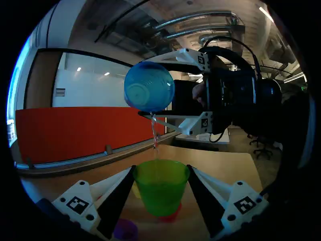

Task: Pour water

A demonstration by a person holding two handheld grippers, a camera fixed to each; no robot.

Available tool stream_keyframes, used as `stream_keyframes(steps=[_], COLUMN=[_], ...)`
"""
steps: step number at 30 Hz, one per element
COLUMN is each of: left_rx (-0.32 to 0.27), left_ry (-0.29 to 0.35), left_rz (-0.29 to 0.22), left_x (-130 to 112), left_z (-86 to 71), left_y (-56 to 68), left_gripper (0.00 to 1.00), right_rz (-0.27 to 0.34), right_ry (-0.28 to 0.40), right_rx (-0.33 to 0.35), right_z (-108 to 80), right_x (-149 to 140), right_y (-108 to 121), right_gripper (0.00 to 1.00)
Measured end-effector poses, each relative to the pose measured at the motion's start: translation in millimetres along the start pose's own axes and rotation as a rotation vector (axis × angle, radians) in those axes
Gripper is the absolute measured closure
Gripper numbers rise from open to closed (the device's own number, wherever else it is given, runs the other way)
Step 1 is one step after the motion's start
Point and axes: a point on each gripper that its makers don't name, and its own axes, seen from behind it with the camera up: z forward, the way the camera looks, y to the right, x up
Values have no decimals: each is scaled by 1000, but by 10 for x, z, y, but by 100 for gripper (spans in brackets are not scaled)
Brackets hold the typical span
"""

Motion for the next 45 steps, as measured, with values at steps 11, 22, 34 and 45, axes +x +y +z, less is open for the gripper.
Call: stream_keyframes(steps=[11,22,34,45], left_rx=[3,8,12,21], left_ry=[1,1,-7,-15], left_rz=[-1,-4,8,14], left_x=[-3,-19,48,37], left_z=[3,5,-37,-73], left_y=[-21,-47,-39,-50], left_gripper=[10,10,10,10], right_rz=[-26,40,476,904], right_ry=[4,11,-4,-8], right_rx=[-6,-6,-21,-2], right_z=[-7,-11,-65,-162], right_x=[-14,-14,-125,-155], right_y=[2,-22,-88,-187], right_gripper=[9,9,9,9])
